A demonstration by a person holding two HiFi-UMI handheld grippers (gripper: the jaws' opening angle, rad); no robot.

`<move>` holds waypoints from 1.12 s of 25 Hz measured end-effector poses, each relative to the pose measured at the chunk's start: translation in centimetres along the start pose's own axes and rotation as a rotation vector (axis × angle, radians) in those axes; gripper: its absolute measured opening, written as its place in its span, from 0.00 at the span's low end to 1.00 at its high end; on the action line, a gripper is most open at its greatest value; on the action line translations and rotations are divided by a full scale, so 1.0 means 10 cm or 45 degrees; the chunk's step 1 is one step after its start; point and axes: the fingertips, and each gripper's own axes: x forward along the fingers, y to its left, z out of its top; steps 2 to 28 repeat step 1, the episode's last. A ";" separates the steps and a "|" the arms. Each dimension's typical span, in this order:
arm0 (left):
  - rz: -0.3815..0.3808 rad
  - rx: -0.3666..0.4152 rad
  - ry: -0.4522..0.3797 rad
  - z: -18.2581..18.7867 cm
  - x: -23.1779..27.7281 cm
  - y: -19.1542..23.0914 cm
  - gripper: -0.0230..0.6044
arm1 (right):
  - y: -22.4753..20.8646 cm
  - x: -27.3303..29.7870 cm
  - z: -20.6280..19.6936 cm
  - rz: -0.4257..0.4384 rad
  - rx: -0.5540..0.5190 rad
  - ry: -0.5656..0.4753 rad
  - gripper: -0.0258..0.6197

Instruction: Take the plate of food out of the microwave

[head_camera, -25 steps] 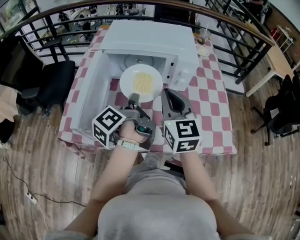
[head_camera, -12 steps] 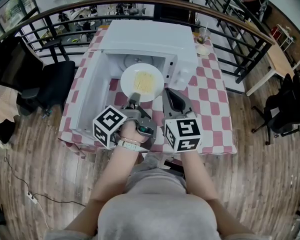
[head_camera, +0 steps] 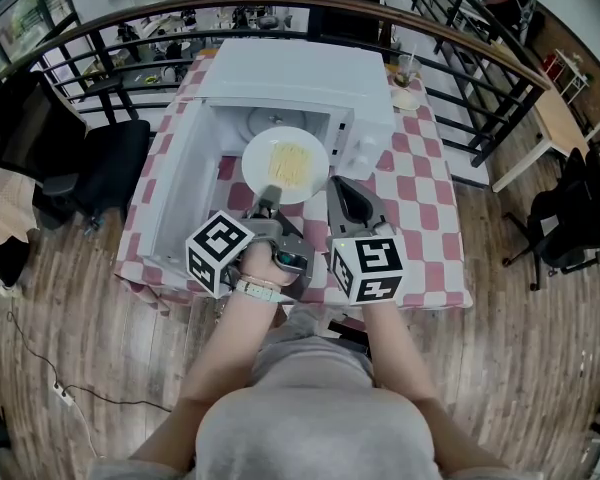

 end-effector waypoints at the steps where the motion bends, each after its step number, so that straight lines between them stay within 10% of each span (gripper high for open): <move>1: -0.001 -0.001 0.000 -0.01 0.00 0.00 0.06 | -0.01 0.00 0.00 -0.001 0.001 -0.001 0.08; 28: -0.001 -0.001 0.000 -0.01 0.00 0.00 0.06 | -0.01 0.00 0.00 -0.001 0.001 -0.001 0.08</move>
